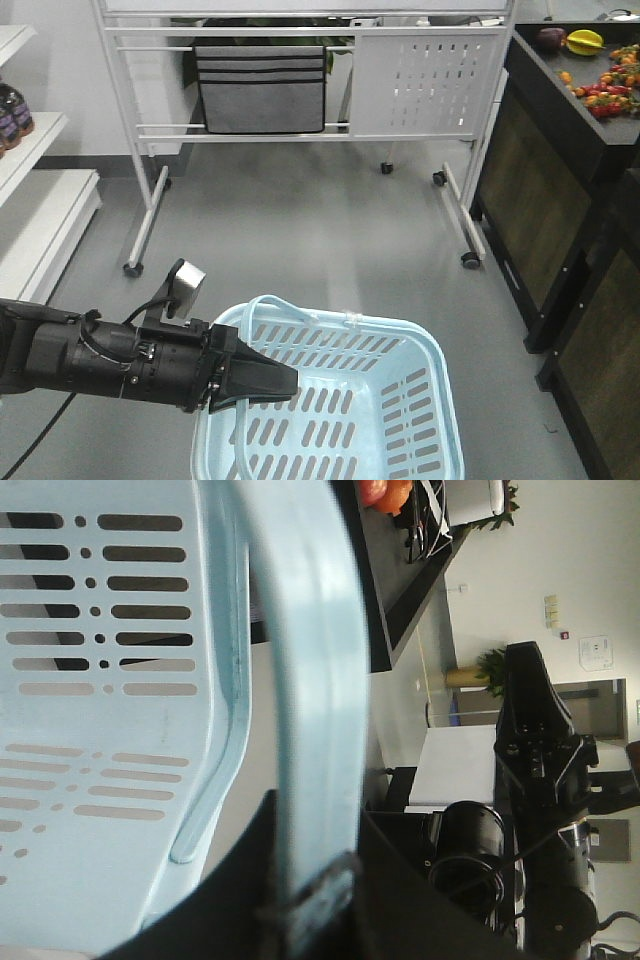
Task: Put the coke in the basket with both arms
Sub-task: 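Hold the basket in the left gripper while the base turns away, then drive the base toward the shelf with the Coca-Cola bottle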
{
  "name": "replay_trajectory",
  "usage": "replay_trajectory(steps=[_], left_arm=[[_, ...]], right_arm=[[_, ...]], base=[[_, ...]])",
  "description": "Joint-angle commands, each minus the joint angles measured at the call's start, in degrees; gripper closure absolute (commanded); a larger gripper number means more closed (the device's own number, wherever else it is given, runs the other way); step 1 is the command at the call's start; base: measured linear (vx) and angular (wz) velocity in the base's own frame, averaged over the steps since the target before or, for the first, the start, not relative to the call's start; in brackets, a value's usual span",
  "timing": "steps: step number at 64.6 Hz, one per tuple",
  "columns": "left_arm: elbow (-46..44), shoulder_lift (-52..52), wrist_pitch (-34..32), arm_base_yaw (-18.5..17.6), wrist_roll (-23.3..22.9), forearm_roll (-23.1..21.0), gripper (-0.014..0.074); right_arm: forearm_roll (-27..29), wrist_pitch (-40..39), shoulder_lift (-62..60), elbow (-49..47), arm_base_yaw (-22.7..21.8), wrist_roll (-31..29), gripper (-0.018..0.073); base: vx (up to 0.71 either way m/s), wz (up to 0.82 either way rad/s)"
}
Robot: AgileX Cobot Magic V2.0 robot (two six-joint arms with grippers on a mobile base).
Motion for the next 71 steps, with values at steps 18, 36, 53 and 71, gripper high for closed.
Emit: replay_trajectory(steps=[18,36,53,71], left_arm=[[-1.1,-2.5,4.5,-0.2,0.4,-3.8,0.0604],[-1.1,-2.5,4.5,-0.2,0.4,-3.8,0.0604],[-1.1,-2.5,4.5,-0.2,0.4,-3.8,0.0604],[-1.1,-2.5,4.5,-0.2,0.4,-3.8,0.0604]], right_arm=[[-0.1,-4.5,-0.8,0.6,-0.1,-0.2,0.0569],[-0.1,-4.5,-0.8,0.6,-0.1,-0.2,0.0569],[-0.1,-4.5,-0.8,0.6,-0.1,-0.2,0.0569],[-0.1,-4.5,-0.8,0.6,-0.1,-0.2,0.0569]], base=[[0.13,-0.11],[0.19,0.01],[0.21,-0.02],[0.2,-0.06]])
